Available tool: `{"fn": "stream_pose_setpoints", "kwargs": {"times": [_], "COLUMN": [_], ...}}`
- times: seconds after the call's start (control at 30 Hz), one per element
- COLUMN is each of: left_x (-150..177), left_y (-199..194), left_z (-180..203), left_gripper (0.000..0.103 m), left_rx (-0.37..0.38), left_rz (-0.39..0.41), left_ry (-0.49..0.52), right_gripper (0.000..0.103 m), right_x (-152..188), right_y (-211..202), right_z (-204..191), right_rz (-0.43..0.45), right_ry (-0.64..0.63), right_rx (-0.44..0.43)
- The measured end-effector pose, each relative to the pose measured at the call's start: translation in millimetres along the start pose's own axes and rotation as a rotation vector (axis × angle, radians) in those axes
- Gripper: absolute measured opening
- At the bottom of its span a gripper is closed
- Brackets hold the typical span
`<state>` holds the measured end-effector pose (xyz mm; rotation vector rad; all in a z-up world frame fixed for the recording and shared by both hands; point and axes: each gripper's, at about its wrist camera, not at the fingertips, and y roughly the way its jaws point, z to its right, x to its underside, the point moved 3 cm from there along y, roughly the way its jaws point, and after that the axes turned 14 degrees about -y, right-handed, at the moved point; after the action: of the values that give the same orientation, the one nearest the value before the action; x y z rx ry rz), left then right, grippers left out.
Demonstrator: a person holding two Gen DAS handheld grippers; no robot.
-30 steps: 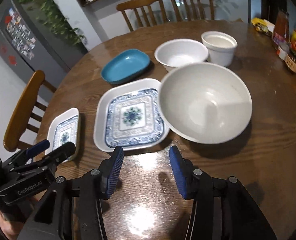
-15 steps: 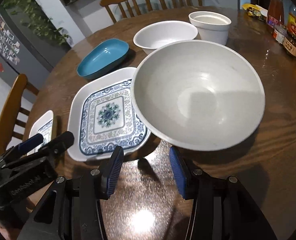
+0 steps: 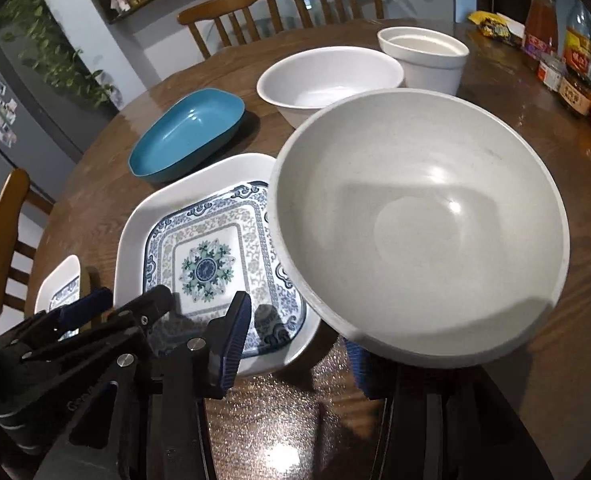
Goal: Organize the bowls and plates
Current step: 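Grasp the rim of the other patterned plate with the left tool, then carry the held plate with the left tool onto the other patterned plate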
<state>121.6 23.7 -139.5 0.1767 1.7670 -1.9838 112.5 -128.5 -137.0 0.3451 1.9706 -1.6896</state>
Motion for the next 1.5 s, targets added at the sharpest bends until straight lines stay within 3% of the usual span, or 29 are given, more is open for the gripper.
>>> {"fn": "stream_pose_setpoints", "kwargs": {"times": [0.1, 0.2, 0.33, 0.5, 0.93, 1.23, 1.5], "left_x": [3.2, 5.9, 4.6, 4.8, 8.8, 11.5, 16.3], "left_y": [-1.1, -1.6, -2.9, -7.9, -58.2, -84.8, -102.6], "left_z": [4.1, 4.9, -0.1, -4.4, -16.7, -53.7, -105.3], "left_gripper": [0.044, 0.044, 0.034, 0.030, 0.029, 0.030, 0.029], "left_rx": [0.028, 0.033, 0.039, 0.034, 0.026, 0.003, -0.049], "left_rz": [-0.002, 0.001, -0.002, 0.013, 0.128, 0.174, 0.205], "left_ry": [0.025, 0.031, 0.017, 0.000, -0.005, -0.099, -0.195], "right_gripper": [0.036, 0.026, 0.012, 0.012, 0.012, 0.012, 0.012], "right_x": [-1.8, -2.9, -1.2, 4.5, 10.9, -1.9, -7.6], "right_y": [1.0, 2.6, 2.5, -0.4, -25.5, -53.0, -49.7], "right_z": [-3.1, -4.0, 0.4, -3.8, -24.6, -59.1, -116.5], "right_rz": [-0.012, -0.019, -0.031, -0.034, -0.008, 0.058, 0.054], "right_ry": [-0.016, -0.025, -0.018, -0.029, -0.065, -0.157, -0.262], "right_rx": [0.008, 0.022, 0.012, -0.005, -0.073, -0.108, -0.165]}}
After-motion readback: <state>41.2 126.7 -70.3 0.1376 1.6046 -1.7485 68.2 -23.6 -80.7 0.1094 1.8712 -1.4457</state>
